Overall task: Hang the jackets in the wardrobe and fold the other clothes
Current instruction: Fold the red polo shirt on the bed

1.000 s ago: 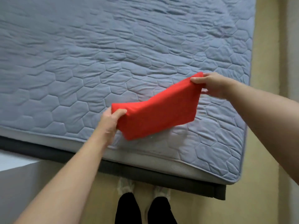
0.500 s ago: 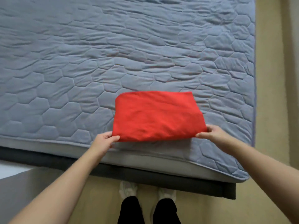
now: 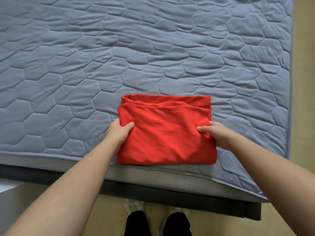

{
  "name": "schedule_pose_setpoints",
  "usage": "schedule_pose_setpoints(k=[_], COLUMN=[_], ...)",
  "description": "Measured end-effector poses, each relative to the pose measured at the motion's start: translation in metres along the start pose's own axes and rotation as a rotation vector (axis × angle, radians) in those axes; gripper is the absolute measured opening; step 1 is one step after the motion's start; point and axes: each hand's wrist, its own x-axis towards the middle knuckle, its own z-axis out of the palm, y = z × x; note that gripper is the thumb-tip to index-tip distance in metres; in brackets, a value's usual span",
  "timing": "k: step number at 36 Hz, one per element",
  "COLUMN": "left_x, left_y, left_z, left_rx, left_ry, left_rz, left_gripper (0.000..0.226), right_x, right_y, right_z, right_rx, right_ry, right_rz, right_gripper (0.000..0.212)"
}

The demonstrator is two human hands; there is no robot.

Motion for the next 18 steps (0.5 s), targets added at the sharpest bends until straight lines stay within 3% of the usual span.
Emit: schedule_pose_setpoints(k=[5, 9, 13, 16, 18], left_x=[-0.005, 0.008, 0.027, 0.034, 0.032], left_y=[0.008, 0.027, 0.033, 0.023, 0.019], left_z=[0.003, 0.000, 0.016, 0.021, 0.018], left_rx=[-0.235, -0.423, -0.127, 0.105, 0.083], left_ry=[0.092, 0.157, 0.219, 0.346, 0.395], left_rz=[0.183, 0.215, 0.125, 0.004, -0.011], left_gripper=[0.031, 0.029, 0.021, 0.035, 0.044], right_x=[-0.007, -0.002, 0.022, 0.036, 0.036], right_y=[0.004, -0.008, -0.009, -0.003, -0.002], right_z=[0.008, 0.002, 0.010, 0.014, 0.015], right_rx=[0.155, 0.182, -0.070, -0.169, -0.170], right_ry=[0.193, 0.298, 0.458, 0.596, 0.677], right_rz=[-0.371, -0.524, -0.437, -0.248, -0.217], right_gripper=[0.025, 0.026, 0.021, 0.030, 0.035])
